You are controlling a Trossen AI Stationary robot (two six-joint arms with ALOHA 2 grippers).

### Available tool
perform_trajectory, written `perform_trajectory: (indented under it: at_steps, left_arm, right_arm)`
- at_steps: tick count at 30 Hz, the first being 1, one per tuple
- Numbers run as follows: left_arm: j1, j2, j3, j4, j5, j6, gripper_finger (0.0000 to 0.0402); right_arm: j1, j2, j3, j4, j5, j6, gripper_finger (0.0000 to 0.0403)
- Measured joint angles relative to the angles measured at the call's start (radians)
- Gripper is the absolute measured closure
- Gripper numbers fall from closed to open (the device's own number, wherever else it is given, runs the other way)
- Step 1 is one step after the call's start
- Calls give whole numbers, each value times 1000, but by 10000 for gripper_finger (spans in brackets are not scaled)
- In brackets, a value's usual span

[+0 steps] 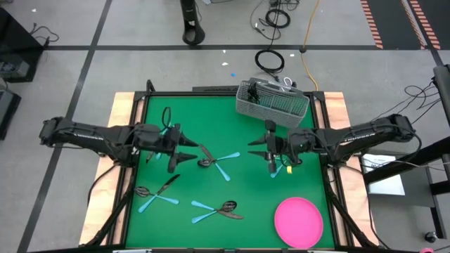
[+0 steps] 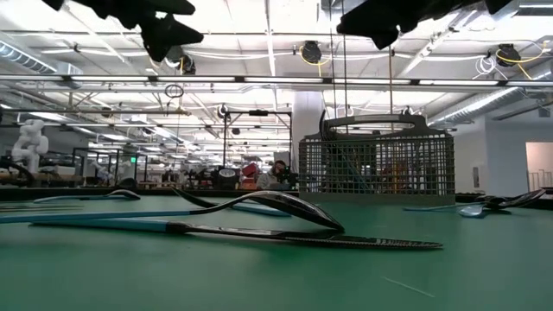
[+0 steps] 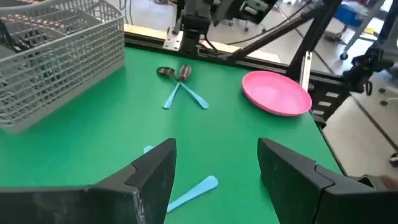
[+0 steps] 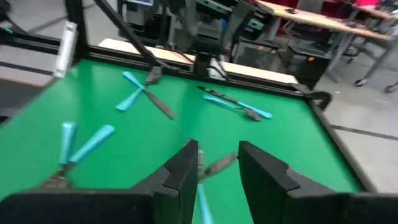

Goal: Sort silverware
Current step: Put the blue spoon into the silverware basket

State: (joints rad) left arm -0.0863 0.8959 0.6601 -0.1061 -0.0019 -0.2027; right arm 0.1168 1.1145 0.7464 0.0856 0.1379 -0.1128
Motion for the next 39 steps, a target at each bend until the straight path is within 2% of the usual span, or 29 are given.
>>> perform_trajectory:
  at_steps: [5,10,12,17,26,32,39]
  left_arm:
    - [-93,0,-38,-14,-183,9,174]
    - [-143,0,-114,69,-364,8,174]
    - [-147,6,-147,130,-396,9,174]
    - [-147,39,-204,263,-374,7,174]
    - [-131,104,-242,323,-336,120,174]
    - [-88,124,-242,343,-300,164,174]
    - [-78,132,-242,296,-259,157,174]
  right_arm:
    - [50,0,8,-83,22,124,298]
    - [49,16,123,-505,37,273,298]
    - [43,28,162,-645,52,302,298]
    - [8,36,199,-803,50,342,298]
    - [-131,64,198,-1113,13,458,298]
    - [-208,143,197,-1088,-32,415,298]
    - [-228,271,196,-1012,-39,319,298]
